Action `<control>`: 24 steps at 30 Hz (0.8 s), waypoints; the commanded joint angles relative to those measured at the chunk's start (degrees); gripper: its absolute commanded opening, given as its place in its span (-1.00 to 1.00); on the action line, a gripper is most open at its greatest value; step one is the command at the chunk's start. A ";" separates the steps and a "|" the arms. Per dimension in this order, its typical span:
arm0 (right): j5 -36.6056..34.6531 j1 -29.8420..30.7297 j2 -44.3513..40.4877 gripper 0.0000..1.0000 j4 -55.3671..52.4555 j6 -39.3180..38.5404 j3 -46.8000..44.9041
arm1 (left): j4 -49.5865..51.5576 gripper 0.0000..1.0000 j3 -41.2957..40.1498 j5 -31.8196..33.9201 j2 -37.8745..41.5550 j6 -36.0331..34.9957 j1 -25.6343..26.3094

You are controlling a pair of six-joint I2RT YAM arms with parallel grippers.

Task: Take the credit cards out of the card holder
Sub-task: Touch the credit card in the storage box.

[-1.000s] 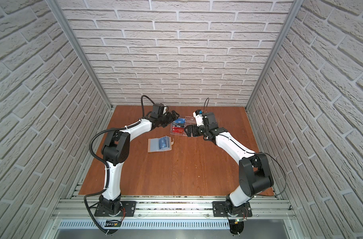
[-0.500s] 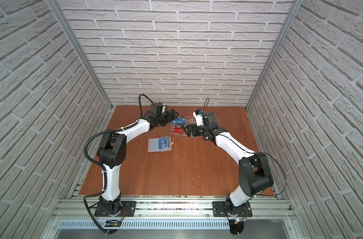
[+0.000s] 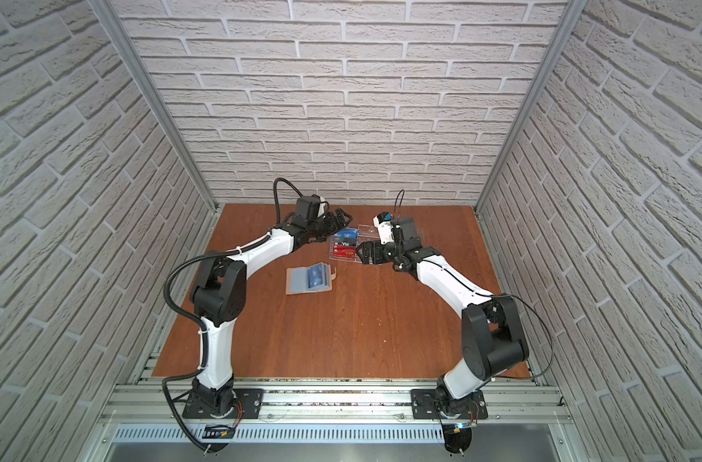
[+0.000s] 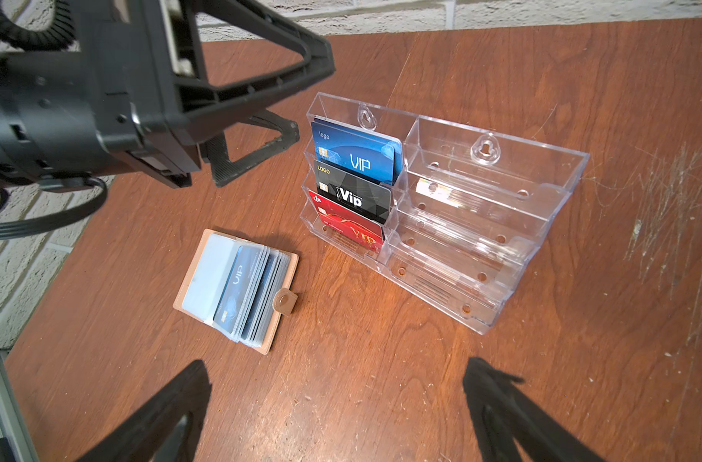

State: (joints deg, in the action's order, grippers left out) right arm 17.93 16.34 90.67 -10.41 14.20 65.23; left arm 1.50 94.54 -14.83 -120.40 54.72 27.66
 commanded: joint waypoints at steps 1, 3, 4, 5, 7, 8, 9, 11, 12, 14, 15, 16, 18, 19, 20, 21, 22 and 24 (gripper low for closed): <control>0.83 -0.25 -0.59 1.00 2.18 -0.05 -0.54 | -1.43 0.97 1.73 0.56 -1.24 -0.26 0.12; 1.13 -0.31 -0.50 0.99 2.34 0.02 -0.63 | -1.09 0.96 1.91 1.14 -1.30 -0.81 0.17; 1.23 -0.34 -0.50 1.00 2.49 0.12 -0.71 | -0.83 0.97 1.89 1.54 -1.21 -1.19 0.15; 1.34 -0.34 -0.50 1.00 2.54 0.13 -0.81 | -0.58 0.96 1.89 2.01 -1.07 -1.66 0.26; 1.40 -0.39 -0.50 1.00 2.67 0.17 -0.89 | 0.11 0.97 2.29 2.65 -1.11 -2.51 0.27; 1.54 -0.42 -0.50 1.00 2.78 0.22 -0.94 | 0.41 0.96 2.46 2.78 -1.28 -2.83 0.21; 1.62 -0.42 -0.50 1.00 2.89 0.29 -0.80 | 0.43 0.96 2.60 2.79 -1.45 -2.92 0.25; 1.76 -0.47 -0.54 0.99 2.85 0.31 -0.81 | 0.52 0.96 2.88 2.75 -1.91 -2.91 0.24; 1.76 -0.60 -0.68 1.00 2.94 0.31 -0.76 | 0.76 0.96 3.16 2.78 -2.17 -2.95 0.28; 1.88 -0.68 -0.76 1.00 2.94 0.31 -0.90 | 1.21 0.96 3.63 3.21 -2.62 -3.13 0.29; 1.92 -0.69 -0.84 1.00 2.89 0.24 -0.98 | 1.10 0.96 3.71 3.32 -2.75 -3.20 0.38; 2.00 -0.76 -0.85 0.99 2.94 0.30 -1.03 | 1.14 0.96 3.88 3.40 -2.90 -3.22 0.38; 2.06 -0.73 -0.85 1.00 3.19 0.39 -1.29 | 1.40 0.96 4.33 3.79 -3.34 -3.61 0.55; 2.26 -0.86 -0.85 1.00 3.27 0.48 -1.33 | 1.57 0.96 4.44 4.00 -3.43 -3.86 0.57; 2.27 -0.87 -0.92 1.00 3.38 0.55 -1.38 | 1.50 0.97 4.43 4.23 -3.47 -4.02 0.64; 2.39 -0.87 -0.94 0.99 3.46 0.57 -1.42 | 1.55 0.96 4.42 4.49 -3.60 -4.30 0.73; 2.44 -0.87 -0.94 1.00 3.55 0.57 -1.42 | 1.54 0.97 4.47 4.60 -3.70 -4.43 0.86; 2.47 -0.94 -1.03 0.99 3.56 0.61 -1.51 | 1.68 0.97 4.55 5.10 -3.92 -4.90 0.99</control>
State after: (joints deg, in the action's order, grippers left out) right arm 19.49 15.81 90.67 -9.30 14.46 64.77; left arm 3.44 97.43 -11.35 -123.31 51.70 28.10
